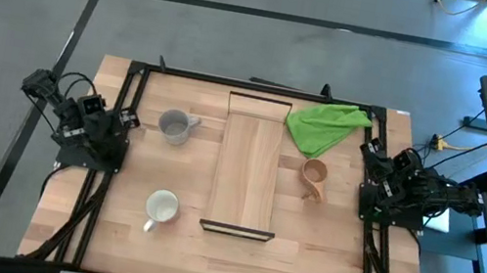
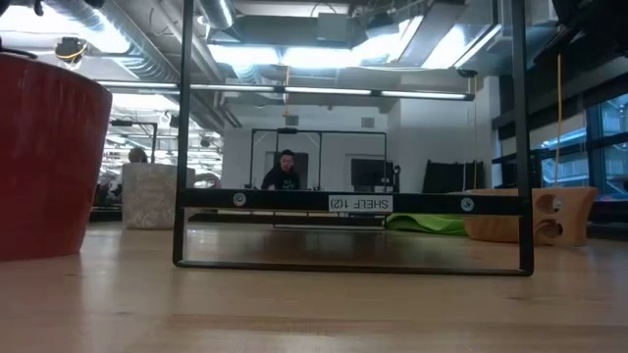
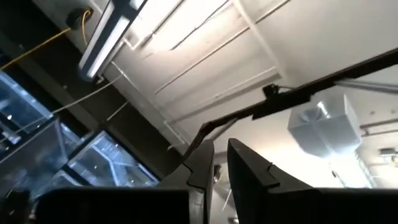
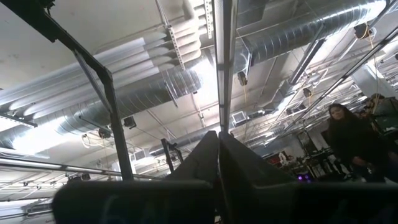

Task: Stack small to large cups/mugs on shelf
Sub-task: Put the orange mug on the shelf

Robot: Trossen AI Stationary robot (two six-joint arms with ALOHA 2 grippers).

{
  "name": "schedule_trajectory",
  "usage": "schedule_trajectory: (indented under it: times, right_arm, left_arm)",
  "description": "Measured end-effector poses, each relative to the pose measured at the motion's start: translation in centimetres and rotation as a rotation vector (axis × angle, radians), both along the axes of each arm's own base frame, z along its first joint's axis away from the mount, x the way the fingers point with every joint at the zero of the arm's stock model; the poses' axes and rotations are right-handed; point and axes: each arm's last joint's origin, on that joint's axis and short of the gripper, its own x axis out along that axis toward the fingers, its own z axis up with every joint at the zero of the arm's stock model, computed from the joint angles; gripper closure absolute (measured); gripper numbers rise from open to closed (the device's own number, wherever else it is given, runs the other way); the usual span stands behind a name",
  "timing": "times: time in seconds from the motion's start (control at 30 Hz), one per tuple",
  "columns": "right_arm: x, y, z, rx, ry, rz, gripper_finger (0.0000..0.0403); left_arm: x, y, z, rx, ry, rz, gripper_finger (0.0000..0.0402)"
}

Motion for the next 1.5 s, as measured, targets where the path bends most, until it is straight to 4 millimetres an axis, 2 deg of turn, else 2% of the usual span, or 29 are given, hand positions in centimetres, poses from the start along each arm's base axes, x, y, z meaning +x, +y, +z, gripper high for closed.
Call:
schedule_trajectory:
  times: [0.13, 0.23, 0.33, 0.5, 0.6, 0.67, 0.8, 0.9, 1.0, 1.17, 1.3, 1.4, 1.5]
  right_arm:
    - [0.0, 0.0, 0.0, 0.0, 0.0, 0.0, 0.0386]
    - [0.0, 0.0, 0.0, 0.001, 0.0, 0.001, 0.0386]
    - [0.0, 0.0, 0.0, 0.001, 0.0, 0.001, 0.0386]
    - [0.0, 0.0, 0.0, 0.001, 0.0, 0.001, 0.0386]
    - [0.0, 0.0, 0.0, 0.0, 0.0, 0.0, 0.0386]
    - [0.0, 0.0, 0.0, 0.001, 0.0, 0.001, 0.0386]
    - [0.0, 0.0, 0.0, 0.001, 0.0, 0.0, 0.0386]
    - [0.0, 0.0, 0.0, 0.0, 0.0, 0.0, 0.0386]
    - [0.0, 0.0, 0.0, 0.001, 0.001, 0.001, 0.0386]
    - [0.0, 0.0, 0.0, 0.001, 0.002, 0.0, 0.0386]
    - [0.0, 0.0, 0.0, 0.001, 0.003, 0.001, 0.0386]
    - [0.0, 0.0, 0.0, 0.0, 0.003, 0.0, 0.0386]
    - [0.0, 0.0, 0.0, 0.0, 0.003, 0.001, 0.0386]
  left_arm:
    - [0.2, 0.0, -0.1, -0.003, 0.032, 0.042, 0.036]
    - [0.2, 0.2, -0.1, -0.102, 0.055, 0.014, 0.036]
    - [0.2, 0.2, 0.8, -0.109, 0.05, 0.01, 0.036]
    - [0.0, 0.2, 2.6, 0.002, 0.04, 0.112, 0.036]
    - [0.3, 0.0, 4.5, 0.103, 0.135, 0.155, 0.036]
    - [0.4, 0.0, 6.6, 0.199, 0.285, 0.149, 0.036]
    - [-0.4, 0.8, 10.2, 0.34, 0.772, 0.16, 0.036]
    - [-1.0, 1.5, 11.6, 0.387, 1.089, 0.196, 0.036]
    - [-0.8, 1.3, 12.8, 0.397, 1.273, 0.175, 0.036]
    - [2.3, -0.9, 12.0, 0.499, 1.508, 0.095, 0.036]
    - [4.3, -2.5, 10.6, 0.535, 1.721, 0.005, 0.036]
    - [5.0, -3.1, 9.1, 0.535, 1.933, 0.01, 0.036]
    - [5.3, -3.5, 8.3, 0.458, 2.08, -0.015, 0.036]
